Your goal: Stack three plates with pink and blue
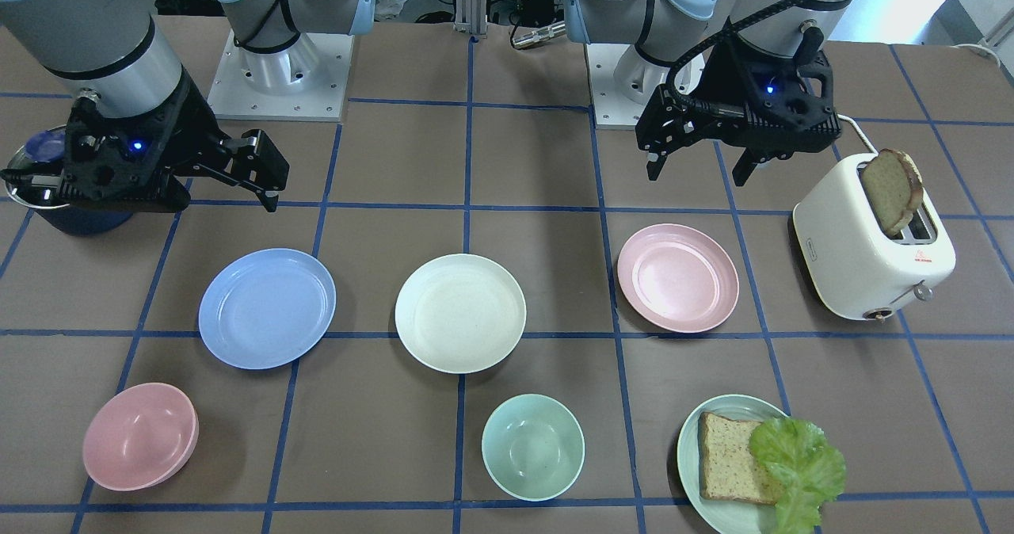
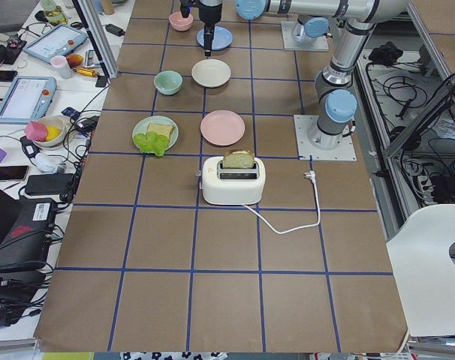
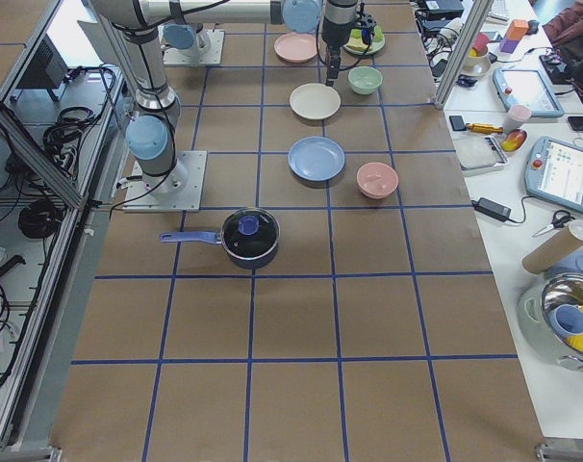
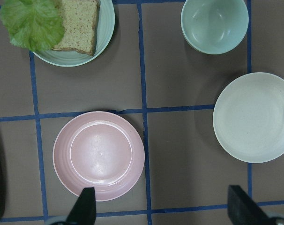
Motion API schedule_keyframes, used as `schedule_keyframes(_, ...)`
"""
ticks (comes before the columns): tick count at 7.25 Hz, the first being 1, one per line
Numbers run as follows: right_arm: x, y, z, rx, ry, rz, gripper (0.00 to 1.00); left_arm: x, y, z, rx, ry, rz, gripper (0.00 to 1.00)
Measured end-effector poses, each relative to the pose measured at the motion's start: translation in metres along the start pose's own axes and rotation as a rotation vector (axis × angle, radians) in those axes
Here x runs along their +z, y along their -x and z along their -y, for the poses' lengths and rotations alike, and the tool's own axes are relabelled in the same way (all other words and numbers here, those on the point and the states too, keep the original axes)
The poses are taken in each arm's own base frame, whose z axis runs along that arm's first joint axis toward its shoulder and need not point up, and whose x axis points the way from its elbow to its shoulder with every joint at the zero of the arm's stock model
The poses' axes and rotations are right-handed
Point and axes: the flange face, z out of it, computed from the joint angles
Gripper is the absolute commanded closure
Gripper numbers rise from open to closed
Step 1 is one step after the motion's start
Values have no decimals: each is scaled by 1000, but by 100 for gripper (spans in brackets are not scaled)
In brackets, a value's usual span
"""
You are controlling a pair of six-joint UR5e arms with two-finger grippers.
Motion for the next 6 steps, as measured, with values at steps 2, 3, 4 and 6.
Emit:
schedule_keyframes(2,0,0,0,0,0,0,0,5,1,4,-2,11,0,0)
schedule_keyframes(3,0,0,0,0,0,0,0,5,1,4,-2,12,0,0)
schedule_keyframes(4,0,0,0,0,-1,1,0,4,1,3,-2,15,1,0)
schedule_keyframes(6,0,0,0,0,-2,1,0,6,0,1,-4,39,-6,0)
